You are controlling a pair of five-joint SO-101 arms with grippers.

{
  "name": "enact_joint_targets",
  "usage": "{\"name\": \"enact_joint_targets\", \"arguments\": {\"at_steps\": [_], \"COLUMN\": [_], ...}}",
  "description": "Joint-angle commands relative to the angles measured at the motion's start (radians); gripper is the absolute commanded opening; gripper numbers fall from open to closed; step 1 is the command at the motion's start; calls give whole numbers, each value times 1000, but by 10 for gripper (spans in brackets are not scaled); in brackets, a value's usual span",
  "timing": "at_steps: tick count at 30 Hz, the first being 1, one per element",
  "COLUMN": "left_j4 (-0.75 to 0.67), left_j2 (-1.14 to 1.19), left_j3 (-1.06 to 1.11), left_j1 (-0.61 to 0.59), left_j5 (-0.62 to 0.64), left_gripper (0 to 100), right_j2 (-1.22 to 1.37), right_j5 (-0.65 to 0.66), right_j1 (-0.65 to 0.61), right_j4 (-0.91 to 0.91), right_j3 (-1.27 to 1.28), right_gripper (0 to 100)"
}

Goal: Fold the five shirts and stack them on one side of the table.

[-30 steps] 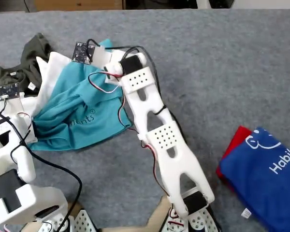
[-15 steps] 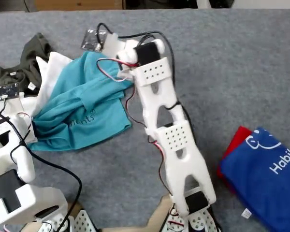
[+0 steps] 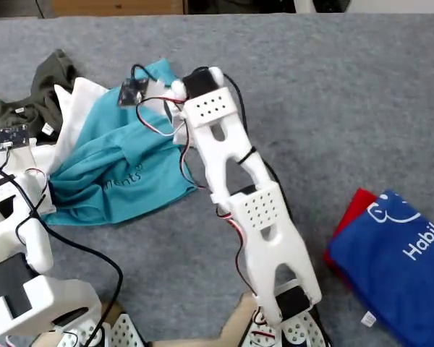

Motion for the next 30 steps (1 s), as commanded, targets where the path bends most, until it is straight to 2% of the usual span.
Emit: {"name": "enact_joint_targets", "arguments": {"at_steps": [1, 10, 20, 30], "left_j4": [-15, -14, -12, -12], "left_j2": [-33, -33, -33, -33], "left_j3": [0, 0, 0, 0], "left_j1": [8, 8, 8, 8], "left_j5": [8, 6, 6, 6], "left_gripper": [19, 19, 19, 19], "right_j2": [12, 74, 88, 85], "right_j5": [83, 181, 176, 178], "right_j1": [-22, -28, -47, -54], "right_j4": [41, 17, -112, -143], "right_j3": [1, -4, -4, -5], "right_gripper": [119, 153, 154, 154]}}
